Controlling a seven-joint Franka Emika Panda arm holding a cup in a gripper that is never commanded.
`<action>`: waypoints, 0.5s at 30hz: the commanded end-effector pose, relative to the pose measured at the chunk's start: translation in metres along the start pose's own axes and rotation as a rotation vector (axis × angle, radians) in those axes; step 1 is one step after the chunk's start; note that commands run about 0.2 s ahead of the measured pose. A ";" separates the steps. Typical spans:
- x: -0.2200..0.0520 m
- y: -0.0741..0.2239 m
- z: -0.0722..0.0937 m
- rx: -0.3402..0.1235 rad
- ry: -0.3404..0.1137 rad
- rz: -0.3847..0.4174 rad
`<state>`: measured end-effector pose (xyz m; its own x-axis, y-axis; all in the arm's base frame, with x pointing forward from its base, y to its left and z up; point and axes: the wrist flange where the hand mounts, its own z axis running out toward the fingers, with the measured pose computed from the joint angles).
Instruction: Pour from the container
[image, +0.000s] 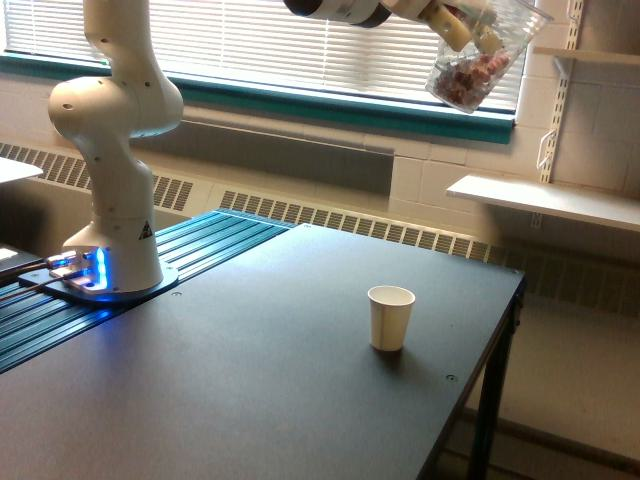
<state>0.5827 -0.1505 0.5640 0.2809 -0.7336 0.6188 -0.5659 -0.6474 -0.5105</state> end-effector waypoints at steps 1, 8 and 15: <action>0.009 0.012 -0.001 -0.017 0.001 0.009; -0.001 0.027 -0.009 -0.098 -0.009 0.000; -0.014 0.047 -0.014 -0.135 -0.054 0.012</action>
<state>0.5546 -0.1615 0.5422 0.3357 -0.7204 0.6069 -0.6375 -0.6481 -0.4167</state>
